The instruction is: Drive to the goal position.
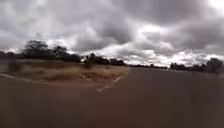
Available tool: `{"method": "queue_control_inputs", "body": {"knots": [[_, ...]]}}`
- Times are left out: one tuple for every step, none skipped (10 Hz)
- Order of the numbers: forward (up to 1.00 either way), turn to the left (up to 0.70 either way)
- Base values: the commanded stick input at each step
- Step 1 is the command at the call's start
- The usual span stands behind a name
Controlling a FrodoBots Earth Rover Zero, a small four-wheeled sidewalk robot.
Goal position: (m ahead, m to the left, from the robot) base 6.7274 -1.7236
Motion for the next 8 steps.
{"method": "queue_control_inputs", "body": {"knots": [[0.85,-0.30],[0.85,-0.30],[0.85,-0.30],[0.85,-0.30],[0.85,-0.30],[0.85,-0.30],[0.85,-0.30],[0.85,-0.30]]}}
